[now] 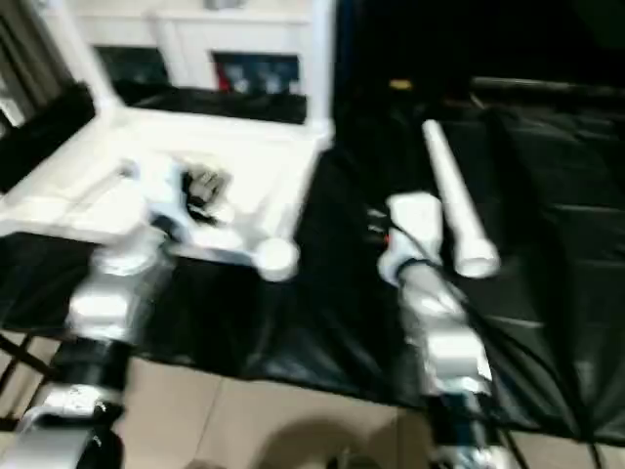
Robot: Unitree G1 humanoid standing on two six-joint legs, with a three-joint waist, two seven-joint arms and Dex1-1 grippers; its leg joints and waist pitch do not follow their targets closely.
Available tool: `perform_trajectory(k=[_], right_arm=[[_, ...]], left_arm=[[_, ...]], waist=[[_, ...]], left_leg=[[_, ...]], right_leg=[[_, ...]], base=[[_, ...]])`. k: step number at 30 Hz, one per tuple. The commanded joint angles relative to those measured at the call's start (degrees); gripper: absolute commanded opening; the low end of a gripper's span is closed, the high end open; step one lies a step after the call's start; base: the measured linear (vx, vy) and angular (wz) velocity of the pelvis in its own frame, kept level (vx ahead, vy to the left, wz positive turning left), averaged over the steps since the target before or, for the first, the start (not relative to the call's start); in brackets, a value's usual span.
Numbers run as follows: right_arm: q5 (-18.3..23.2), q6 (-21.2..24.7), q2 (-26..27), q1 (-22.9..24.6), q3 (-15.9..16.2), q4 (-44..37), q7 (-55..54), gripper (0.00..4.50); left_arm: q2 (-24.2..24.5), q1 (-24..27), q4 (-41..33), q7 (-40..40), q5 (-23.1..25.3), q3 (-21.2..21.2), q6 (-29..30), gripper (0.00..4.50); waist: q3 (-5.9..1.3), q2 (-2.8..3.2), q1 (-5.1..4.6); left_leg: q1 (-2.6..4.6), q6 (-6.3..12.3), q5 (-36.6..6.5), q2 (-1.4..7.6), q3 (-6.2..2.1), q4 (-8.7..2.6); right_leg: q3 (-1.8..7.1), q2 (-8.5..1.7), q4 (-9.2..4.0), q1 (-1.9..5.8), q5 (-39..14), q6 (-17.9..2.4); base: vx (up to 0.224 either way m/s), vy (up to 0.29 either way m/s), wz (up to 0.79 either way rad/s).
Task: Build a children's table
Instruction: Rotate table base, then move to table
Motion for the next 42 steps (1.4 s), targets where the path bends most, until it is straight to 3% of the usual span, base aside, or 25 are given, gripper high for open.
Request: perform_trajectory(k=[1, 3, 6, 7, 8, 9, 10, 12, 13, 14, 15, 16, 17, 19, 20, 21, 23, 24, 25, 26, 27, 29, 33, 37, 42], right_arm=[[0.0, 1.18, -0.15, -0.21, 1.58, -1.26, 0.64, 2.57], [-0.11, 1.54, -0.42, -0.39, 2.01, -1.12, 1.0, 2.76], [-0.23, 1.84, -0.53, -0.75, 2.38, -0.97, 1.4, 3.09], [-0.3, 1.93, -0.5, -0.87, 2.44, -0.96, 1.45, 3.09], [-0.3, 2.05, -0.42, -0.98, 2.44, -0.95, 1.43, 3.21], [-0.32, 2.32, -0.48, -1.11, 2.55, -1.0, 1.7, 3.33], [-0.4, 2.37, -0.52, -1.15, 2.62, -0.99, 1.71, 3.42], [-0.88, 2.87, -0.84, -1.37, 3.29, -1.04, 2.11, 3.5], [-1.11, 3.17, -0.93, -1.4, 3.48, -1.04, 1.98, 3.61], [-1.22, 3.47, -0.99, -1.43, 3.63, -1.04, 1.89, 3.75], [-1.22, 3.68, -1.02, -1.45, 3.74, -1.01, 1.88, 3.88], [-1.01, 3.59, -0.98, -1.4, 3.72, -1.05, 1.97, 3.88], [-0.9, 3.65, -0.95, -1.35, 3.72, -1.19, 1.88, 3.93], [-1.11, 3.68, -0.84, -1.29, 3.65, -1.51, 1.32, 4.23], [-1.49, 3.96, -0.89, -1.31, 3.65, -1.72, 1.13, 4.28], [-1.74, 4.23, -0.9, -1.46, 3.56, -1.75, 0.84, 4.28], [-1.98, 4.95, -0.82, -1.92, 3.12, -1.7, -0.09, 4.4], [-2.05, 5.75, -0.97, -2.36, 2.91, -1.56, -0.45, 4.46], [-2.55, 7.39, -1.43, -3.27, 2.58, -1.09, -1.29, 4.49], [-3.06, 9.85, -2.28, -4.61, 2.39, -0.38, -1.73, 4.5], [-3.38, 13.16, -3.48, -6.39, 2.34, 0.55, -1.45, 4.5], [-3.38, 17.07, -5.36, -9.12, 1.44, 2.24, -0.85, 4.5], [-2.96, 17.32, -8.84, -13.39, 0.08, 6.94, 1.12, 4.5], [-1.93, 15.42, -13.44, -20.58, -1.8, 19.45, 3.0, 4.5], [-3.27, 11.35, -17.27, -27.79, -1.39, 36.26, 5.19, 4.5]], left_arm=[[0.63, 0.41, -1.21, 1.01, -0.73, 1.37, 1.28, 2.05], [0.69, 0.71, -2.06, 1.1, -1.23, 1.67, 1.71, 2.09], [0.65, 1.22, -3.17, 1.26, -1.8, 1.82, 2.75, 2.47], [0.66, 1.37, -3.48, 1.3, -2.08, 1.84, 3.1, 2.47], [0.66, 1.51, -3.75, 1.2, -2.44, 1.87, 3.24, 2.48], [0.7, 1.65, -4.12, 1.31, -2.64, 1.79, 3.54, 2.61], [0.69, 1.68, -4.19, 1.35, -2.69, 1.82, 3.59, 2.76], [0.7, 2.06, -4.88, 1.55, -2.95, 1.9, 4.17, 2.9], [0.74, 2.19, -4.98, 1.54, -2.94, 1.9, 4.2, 2.95], [0.79, 2.29, -5.05, 1.52, -2.94, 1.88, 4.23, 3.07], [0.83, 2.36, -5.09, 1.49, -2.99, 1.9, 4.29, 3.3], [0.89, 2.45, -5.13, 1.52, -2.97, 1.88, 4.35, 3.3], [1.01, 2.7, -5.37, 1.46, -3.05, 1.84, 4.61, 3.34], [1.42, 3.09, -5.43, 1.04, -2.92, 1.52, 4.68, 3.58], [1.67, 3.24, -5.5, 0.84, -3.07, 1.23, 4.81, 3.7], [1.94, 3.34, -5.59, 0.39, -3.16, 0.94, 4.94, 3.7], [2.53, 3.58, -5.97, -0.64, -3.12, 0.29, 5.17, 3.8], [2.92, 3.75, -6.26, -2.07, -3.43, -0.13, 4.95, 3.89], [3.53, 3.89, -6.55, -3.8, -3.8, -0.54, 4.79, 4.01], [4.27, 3.93, -6.8, -5.91, -4.44, -0.93, 4.76, 4.11], [5.11, 3.86, -7.01, -8.26, -5.27, -1.27, 4.96, 4.16], [6.88, 3.96, -7.38, -11.12, -5.36, -2.82, 5.86, 4.33], [9.04, 4.11, -7.42, -14.17, -4.88, -4.67, 5.85, 4.43], [11.85, 4.42, -8.71, -20.67, -5.01, -7.71, 4.56, 4.43], [13.27, 3.77, -10.07, -28.2, -6.16, -10.2, 1.61, 4.43]], waist=[[-4.44, 0.77, 0.36], [-3.6, 0.69, 0.11], [-1.07, -2.01, 0.52], [-1.04, -1.18, 0.07], [-0.88, 0.92, -1.41], [-0.97, 1.91, -0.03], [-1.17, 2.98, -1.01], [-1.16, 0.83, -1.99], [-1.94, -2.14, -2.03], [-3.59, -3.05, 1.23], [-3.91, -3.31, 1.45], [-4.44, -2.64, 0.87], [-3.58, -4.14, 2.33], [-4.56, 0.42, 0.7], [-4.21, 2.68, -2.2], [-4.96, 3.06, -3.6], [-5.55, 1.15, -3.43], [-5.44, 0.31, -2.95], [-5.27, -1.4, -2.27], [-5.04, -4.21, -0.46], [-4.67, -4.1, 0.31], [-5.16, -3.22, 0.24], [-3.59, -2.57, -0.89], [-2.05, -4.31, -1.63], [-2.47, -6.57, -1.96]], left_leg=[[1.14, 11.69, 0.67, 10.26, -5.24, -5.11], [2.49, 9.47, -7.45, 11.41, -4.84, -5.97], [5.92, 1.78, -13.23, 1.5, 2.1, -1.25], [7.16, 2.36, -16.17, 2.32, 2.22, -2.46], [11.11, 1.77, -28.73, 7.98, -0.68, -5.05], [7.38, 1.69, -38.4, 15.87, -4.73, -11.86], [9.03, -1.74, -43.91, 13.31, -3.05, -14.45], [11.17, -1.73, -45.54, 10.87, -3.17, -12.97], [5.86, -1.27, -31.24, 3.96, 0.64, -7.31], [0.4, 3.82, -10.06, 1.2, 0.19, 1.64], [-1.43, 5.3, -4.64, 1.5, -0.64, 3.24], [-2.05, 2.14, 1.17, 0.75, -0.64, 3.64], [-5.66, 4.44, 4.88, 0.91, -1.24, 3.47], [-1.93, 7.82, 16.1, 3.26, -1.58, -3.79], [5.65, 18.59, 17.23, 9.7, -7.59, -5.97], [10.19, 25.93, 18.03, 13.01, -11.22, -6.52], [9.92, 30.97, 34.23, 12.94, -11.53, -4.6], [9.3, 29.16, 51.12, 11.22, -10.13, -3.79], [6.75, 25.51, 48.35, 7.75, -7.28, -2.89], [0.8, 16.44, 28.27, 0.01, -2.5, 0.17], [-0.77, 12.75, 19.05, -0.55, -2.01, -0.43], [-0.16, 1.63, 10.94, 1.3, -1.77, -3.21], [1.27, -1.44, -3.87, 4.11, -1.3, -6.26], [4.15, -8.42, -25.69, 4.98, -0.41, -6.88], [2.12, -8.21, -22.81, 5.37, -0.29, -7.81]], right_leg=[[4.51, -8.64, -5.03, 4.3, -11.42, 8.38], [5.41, -9.91, -4.41, 3.83, -14.45, 3.31], [2.81, -8.65, -12.19, 3.15, -54.88, 10.44], [0.22, -7.19, -13.35, 3.8, -56.05, 14.26], [-5.08, -4.78, -13.49, 3.5, -45.68, 13.65], [-1.97, -5.3, 0.83, 8.19, -29.63, 8.7], [-0.15, -3.88, 4.3, 4.27, -11.24, 2.18], [3.67, -6.67, 2.27, 3.93, -10.88, -0.34], [7.64, -9.94, -4.09, 8.82, -16.09, -3.87], [12.89, -14.6, -6.82, 14.48, -21.45, -4.35], [13.54, -14.69, -6.49, 14.7, -19.42, -5.21], [14.67, -9.5, -5.14, 14.54, -12.65, -7.22], [10.96, -10.5, -4.57, 16.0, -5.66, -7.84], [4.45, -5.14, -3.0, 12.97, 2.46, -5.48], [2.05, -1.98, 3.17, 6.07, -5.2, -0.06], [2.94, -2.62, 6.61, 1.55, -12.3, 1.39], [5.72, -4.65, 8.55, -1.29, -7.91, 5.95], [7.22, -5.63, 7.38, -2.16, -0.32, 9.46], [9.38, -6.78, 3.07, -0.78, 8.2, 8.92], [11.4, -8.38, -0.79, 3.19, 20.32, 7.44], [11.93, -9.44, -1.02, 4.56, 24.08, 6.38], [8.99, -7.2, 0.1, 5.7, 31.74, 1.77], [7.77, -6.03, -1.92, 5.19, -0.99, -8.63], [7.96, -5.93, -5.0, 1.96, -32.83, -4.54], [7.43, -6.6, -4.73, 3.25, -27.48, -3.72]], base=[[0.0, -0.075, 0.04], [-0.002, -0.067, 0.09], [-0.013, -0.036, 0.09], [0.0, 0.0, 0.0], [0.0, 0.0, 0.0], [0.0, 0.0, 0.0], [0.101, 0.034, -0.09], [0.101, -0.016, -0.05], [0.077, -0.075, 0.02], [0.077, -0.075, 0.02], [0.076, -0.044, 0.03], [0.06, -0.022, 0.02], [0.135, -0.019, -0.01], [0.185, 0.024, -0.09], [0.154, 0.038, -0.08], [0.166, 0.031, -0.13], [0.123, -0.003, -0.13], [0.0, 0.0, 0.0], [-0.112, 0.024, -0.01], [-0.112, 0.024, -0.01], [-0.076, -0.037, 0.04], [-0.039, -0.072, 0.02], [-0.087, -0.016, 0.0], [-0.107, 0.016, -0.01], [-0.069, 0.039, -0.07]])
